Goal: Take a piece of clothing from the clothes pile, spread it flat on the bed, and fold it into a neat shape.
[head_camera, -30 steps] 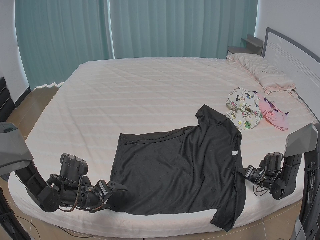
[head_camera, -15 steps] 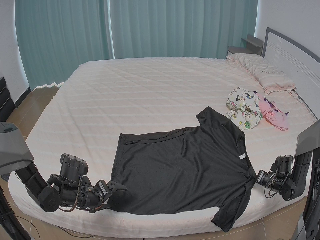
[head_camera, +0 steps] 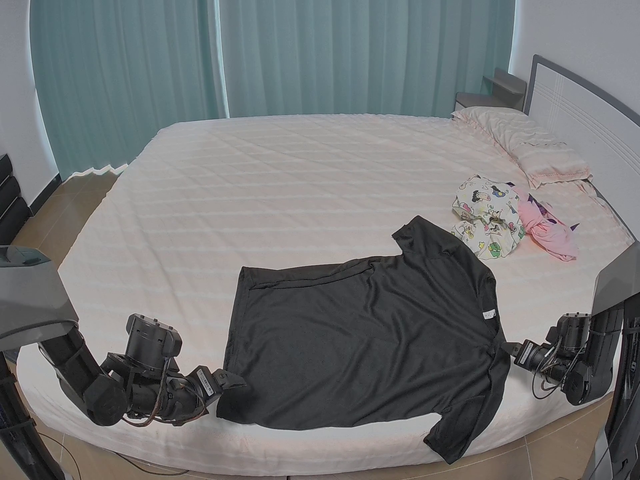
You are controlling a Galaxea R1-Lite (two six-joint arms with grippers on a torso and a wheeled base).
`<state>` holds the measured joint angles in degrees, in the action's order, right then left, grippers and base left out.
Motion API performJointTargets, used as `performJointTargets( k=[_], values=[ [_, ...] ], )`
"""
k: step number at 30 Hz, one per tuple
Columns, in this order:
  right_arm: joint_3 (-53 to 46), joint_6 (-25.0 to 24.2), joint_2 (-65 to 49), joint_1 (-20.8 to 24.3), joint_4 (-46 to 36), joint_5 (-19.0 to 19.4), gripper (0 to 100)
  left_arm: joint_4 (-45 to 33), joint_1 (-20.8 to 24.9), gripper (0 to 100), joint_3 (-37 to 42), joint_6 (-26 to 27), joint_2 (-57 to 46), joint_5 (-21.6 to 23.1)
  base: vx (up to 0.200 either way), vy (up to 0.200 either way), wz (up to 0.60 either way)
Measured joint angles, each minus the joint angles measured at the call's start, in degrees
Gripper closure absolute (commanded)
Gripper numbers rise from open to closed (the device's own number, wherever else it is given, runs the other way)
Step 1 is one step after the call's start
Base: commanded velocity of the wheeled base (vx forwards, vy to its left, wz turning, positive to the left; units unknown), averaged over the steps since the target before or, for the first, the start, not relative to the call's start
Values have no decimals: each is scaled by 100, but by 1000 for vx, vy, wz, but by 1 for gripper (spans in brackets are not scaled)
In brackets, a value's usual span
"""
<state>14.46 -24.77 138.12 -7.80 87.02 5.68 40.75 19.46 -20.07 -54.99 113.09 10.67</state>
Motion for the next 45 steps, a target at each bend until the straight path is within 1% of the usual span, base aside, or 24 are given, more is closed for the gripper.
performJointTargets(
  k=[4,9,13,16,18,19,24,30,35,37,41,45],
  values=[
    [-32,-2,-20,-10,77,0,0,30,88,0,4,69,138,-432,0,0,0],
    [-46,-21,-61,-13,106,66,0,44,397,0,-9,80,295,-719,0,0,0],
    [-71,-49,-155,-51,108,247,0,46,730,0,-94,80,490,-1232,0,0,0],
    [-96,-55,-228,-90,108,327,0,52,827,0,-215,80,706,-1632,0,0,0],
    [-115,-60,-282,-126,111,371,0,60,894,0,-294,77,857,-1799,0,0,0],
    [-121,-62,-306,-138,111,386,0,63,940,100,-324,78,918,-1825,0,0,0],
    [-134,-62,-386,-162,122,428,0,99,981,100,-380,72,1084,-1959,0,0,0],
    [-212,-65,-524,-167,123,501,0,99,990,100,-236,157,1106,-2054,0,0,0],
    [-241,-62,-586,-176,123,510,0,84,863,100,-60,694,1034,-2076,0,0,0],
    [-245,-62,-603,-176,122,510,0,60,800,100,52,833,975,-2092,0,0,0],
    [-245,-62,-623,-176,122,510,0,-252,684,100,179,948,840,-2103,0,0,0],
    [-252,-62,-636,-178,122,510,0,-786,566,100,202,1118,670,-2114,0,0,0]
  ],
)
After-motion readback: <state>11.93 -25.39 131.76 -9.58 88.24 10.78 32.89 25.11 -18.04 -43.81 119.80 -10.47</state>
